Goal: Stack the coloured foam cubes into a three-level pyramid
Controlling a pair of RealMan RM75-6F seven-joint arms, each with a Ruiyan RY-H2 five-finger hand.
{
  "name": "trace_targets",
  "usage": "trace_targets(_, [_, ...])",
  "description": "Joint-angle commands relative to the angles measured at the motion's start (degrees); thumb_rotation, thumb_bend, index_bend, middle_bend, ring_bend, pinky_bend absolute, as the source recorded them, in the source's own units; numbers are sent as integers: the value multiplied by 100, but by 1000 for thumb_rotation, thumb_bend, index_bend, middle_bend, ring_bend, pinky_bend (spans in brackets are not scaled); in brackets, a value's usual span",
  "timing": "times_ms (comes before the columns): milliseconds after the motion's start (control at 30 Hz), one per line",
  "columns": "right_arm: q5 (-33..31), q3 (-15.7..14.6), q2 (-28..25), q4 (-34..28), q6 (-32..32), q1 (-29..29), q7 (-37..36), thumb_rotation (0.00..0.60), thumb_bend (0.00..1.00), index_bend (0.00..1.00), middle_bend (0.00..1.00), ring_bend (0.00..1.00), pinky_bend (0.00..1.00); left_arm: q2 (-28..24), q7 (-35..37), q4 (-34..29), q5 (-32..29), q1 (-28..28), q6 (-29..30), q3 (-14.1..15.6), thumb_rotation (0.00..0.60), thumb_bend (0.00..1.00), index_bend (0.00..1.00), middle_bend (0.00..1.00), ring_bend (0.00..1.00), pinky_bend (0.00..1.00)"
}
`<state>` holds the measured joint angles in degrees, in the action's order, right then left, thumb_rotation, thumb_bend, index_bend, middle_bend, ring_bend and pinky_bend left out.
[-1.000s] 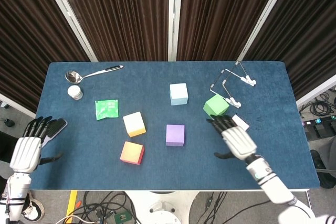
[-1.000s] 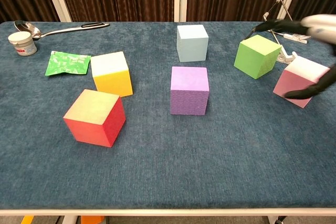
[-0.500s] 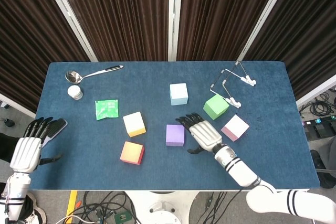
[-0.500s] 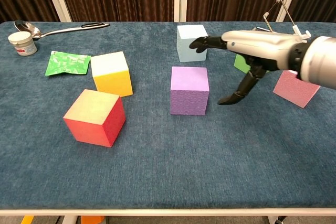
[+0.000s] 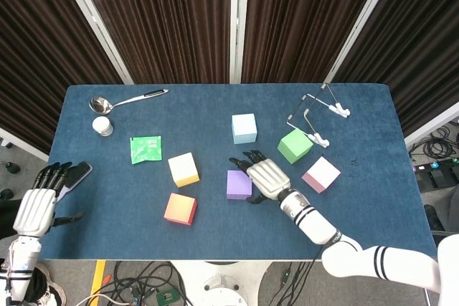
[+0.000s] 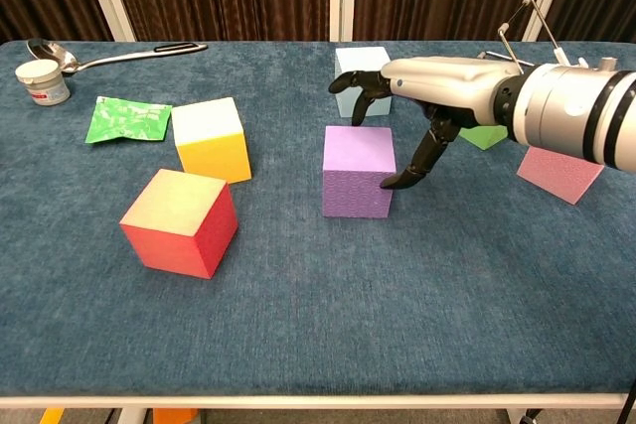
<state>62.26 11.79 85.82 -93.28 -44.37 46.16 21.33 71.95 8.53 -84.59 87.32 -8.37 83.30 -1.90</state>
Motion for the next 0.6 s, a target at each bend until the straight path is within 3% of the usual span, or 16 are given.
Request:
trace_targets(33, [-48,-42,42,45,-26,50,46,600,103,0,274,0,0,12,5,15,-5,-4,-11,1,600,0,146,87,0,75])
trace_targets(300, [197,-156,149,257,-256,96,-7,600,185,0,385,0,0,50,50,72,-22,-10,-56,14,600,0,146,87,0,76])
trace_targets(600, [354,-115,-41,393,-46,250,-383,600,206,0,402,0,0,54,73,95,-44,-47,-121,1,600,0,146,87,0,76])
